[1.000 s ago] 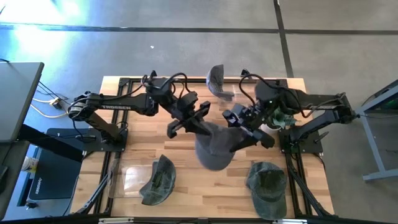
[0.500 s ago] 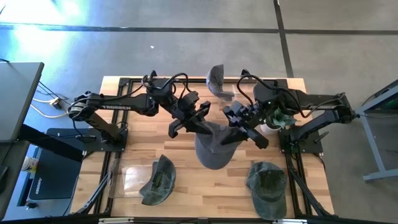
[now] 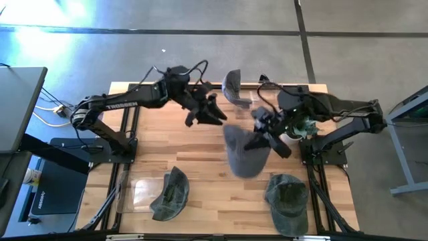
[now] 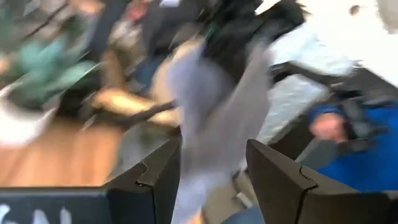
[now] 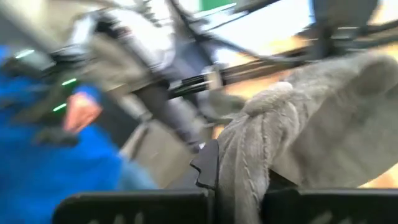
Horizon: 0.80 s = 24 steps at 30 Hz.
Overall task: Pick & Place hat
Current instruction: Put the gray cap into the top transparent bin
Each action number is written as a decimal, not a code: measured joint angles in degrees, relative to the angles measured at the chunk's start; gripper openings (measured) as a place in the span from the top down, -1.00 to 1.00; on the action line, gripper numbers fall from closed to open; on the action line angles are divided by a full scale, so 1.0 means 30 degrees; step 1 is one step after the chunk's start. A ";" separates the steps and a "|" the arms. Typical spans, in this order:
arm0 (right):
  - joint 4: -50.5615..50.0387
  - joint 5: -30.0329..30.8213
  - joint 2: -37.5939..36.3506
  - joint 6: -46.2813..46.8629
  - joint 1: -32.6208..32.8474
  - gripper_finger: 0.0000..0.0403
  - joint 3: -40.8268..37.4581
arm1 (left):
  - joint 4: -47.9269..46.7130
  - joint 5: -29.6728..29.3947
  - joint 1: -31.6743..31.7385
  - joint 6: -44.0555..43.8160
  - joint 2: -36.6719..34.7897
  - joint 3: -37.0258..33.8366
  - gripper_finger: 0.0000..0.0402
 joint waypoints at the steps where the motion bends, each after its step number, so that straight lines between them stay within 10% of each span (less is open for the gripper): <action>1: -0.0363 0.0901 -0.0204 0.0278 -0.0187 0.98 0.0000 | -0.1250 -0.0328 0.0286 0.0254 -0.0227 -0.0026 0.12; 10: -0.1343 0.7942 -0.1724 0.2220 -0.3166 0.99 0.0000 | -0.6722 -0.9588 0.1412 0.2418 -0.2473 0.0025 0.27; 24: -0.5028 1.2358 0.0809 -0.3576 -1.2304 0.99 0.0000 | -1.0933 -1.6004 -0.1478 0.2568 -0.3975 -0.0066 0.34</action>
